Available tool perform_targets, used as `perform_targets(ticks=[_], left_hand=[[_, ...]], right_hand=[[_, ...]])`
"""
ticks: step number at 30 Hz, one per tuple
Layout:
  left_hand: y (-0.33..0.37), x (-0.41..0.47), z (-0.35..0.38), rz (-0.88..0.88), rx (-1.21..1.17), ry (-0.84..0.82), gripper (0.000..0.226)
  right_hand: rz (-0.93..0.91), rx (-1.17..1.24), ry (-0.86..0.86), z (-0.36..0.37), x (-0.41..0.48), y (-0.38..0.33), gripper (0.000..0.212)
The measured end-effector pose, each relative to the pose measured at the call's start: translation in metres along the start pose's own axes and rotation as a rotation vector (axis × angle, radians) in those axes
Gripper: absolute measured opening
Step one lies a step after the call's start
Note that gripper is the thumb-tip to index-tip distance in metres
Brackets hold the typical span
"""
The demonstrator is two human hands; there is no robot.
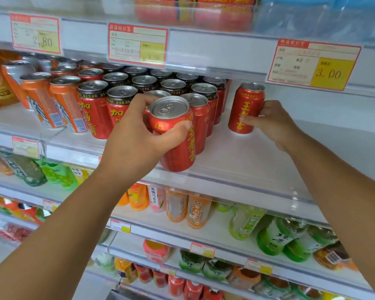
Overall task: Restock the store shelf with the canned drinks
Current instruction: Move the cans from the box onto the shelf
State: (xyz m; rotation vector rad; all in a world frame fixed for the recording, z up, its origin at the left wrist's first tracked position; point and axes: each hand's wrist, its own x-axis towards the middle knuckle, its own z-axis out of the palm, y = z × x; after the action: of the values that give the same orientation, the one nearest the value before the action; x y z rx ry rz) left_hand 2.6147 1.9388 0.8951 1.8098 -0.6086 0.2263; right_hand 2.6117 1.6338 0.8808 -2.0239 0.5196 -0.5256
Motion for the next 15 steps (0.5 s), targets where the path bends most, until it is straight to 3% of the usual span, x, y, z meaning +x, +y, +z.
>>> perform_targets(ticks=[15], left_hand=[[0.002, -0.008, 0.004, 0.066, -0.207, -0.071, 0.044]], right_hand=[[-0.077, -0.164, 0.087, 0.026, 0.053, 0.011, 0.063]])
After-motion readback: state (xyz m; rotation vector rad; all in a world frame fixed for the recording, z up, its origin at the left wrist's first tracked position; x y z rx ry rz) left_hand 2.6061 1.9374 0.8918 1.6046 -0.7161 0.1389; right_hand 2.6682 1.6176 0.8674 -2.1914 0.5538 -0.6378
